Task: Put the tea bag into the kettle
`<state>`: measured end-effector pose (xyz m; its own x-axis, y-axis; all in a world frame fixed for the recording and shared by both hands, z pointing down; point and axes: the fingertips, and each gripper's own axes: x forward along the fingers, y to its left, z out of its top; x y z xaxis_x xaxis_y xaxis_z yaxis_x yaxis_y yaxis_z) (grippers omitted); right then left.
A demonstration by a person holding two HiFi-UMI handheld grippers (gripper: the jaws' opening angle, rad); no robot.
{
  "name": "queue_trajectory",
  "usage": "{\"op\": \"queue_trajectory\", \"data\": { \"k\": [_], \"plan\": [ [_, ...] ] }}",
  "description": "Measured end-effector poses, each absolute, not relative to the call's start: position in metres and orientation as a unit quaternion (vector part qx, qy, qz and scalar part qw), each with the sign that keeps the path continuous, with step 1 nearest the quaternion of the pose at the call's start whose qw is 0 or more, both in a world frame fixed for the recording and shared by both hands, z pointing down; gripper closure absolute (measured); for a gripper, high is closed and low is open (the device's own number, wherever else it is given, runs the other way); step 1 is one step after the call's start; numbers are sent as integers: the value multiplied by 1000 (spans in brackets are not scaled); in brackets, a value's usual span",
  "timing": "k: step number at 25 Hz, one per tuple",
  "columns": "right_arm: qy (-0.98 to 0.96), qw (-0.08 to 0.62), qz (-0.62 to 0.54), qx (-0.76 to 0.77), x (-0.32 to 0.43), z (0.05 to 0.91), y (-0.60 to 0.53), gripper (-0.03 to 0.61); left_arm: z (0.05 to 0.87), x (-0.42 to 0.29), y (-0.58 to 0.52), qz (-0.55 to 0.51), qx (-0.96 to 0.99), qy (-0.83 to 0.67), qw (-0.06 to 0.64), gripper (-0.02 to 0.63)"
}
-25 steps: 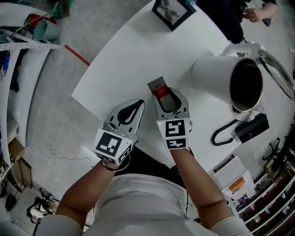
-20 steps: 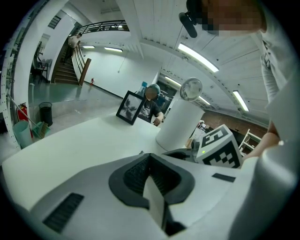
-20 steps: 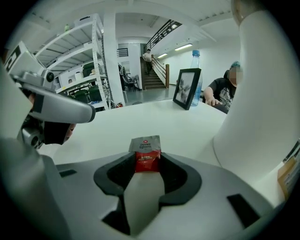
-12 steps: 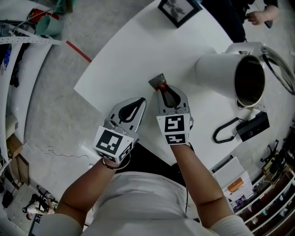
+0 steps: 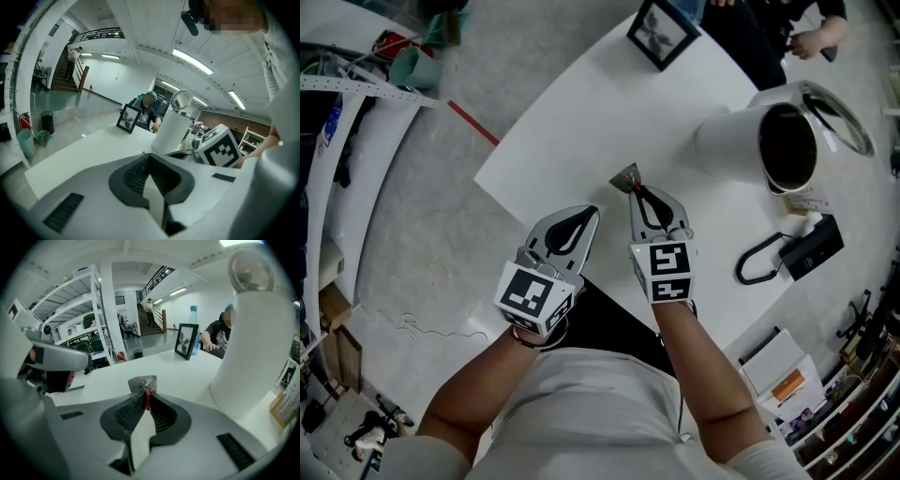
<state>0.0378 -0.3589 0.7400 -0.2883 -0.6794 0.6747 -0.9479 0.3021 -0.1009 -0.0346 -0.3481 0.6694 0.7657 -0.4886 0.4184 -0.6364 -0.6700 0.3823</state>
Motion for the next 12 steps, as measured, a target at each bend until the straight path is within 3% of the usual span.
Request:
{"op": "queue_trajectory", "data": {
  "k": [12],
  "plan": [
    [-739,190,191,618,42,609,-307,531,563,-34,-310,97,940,-257,200,604]
  ]
}}
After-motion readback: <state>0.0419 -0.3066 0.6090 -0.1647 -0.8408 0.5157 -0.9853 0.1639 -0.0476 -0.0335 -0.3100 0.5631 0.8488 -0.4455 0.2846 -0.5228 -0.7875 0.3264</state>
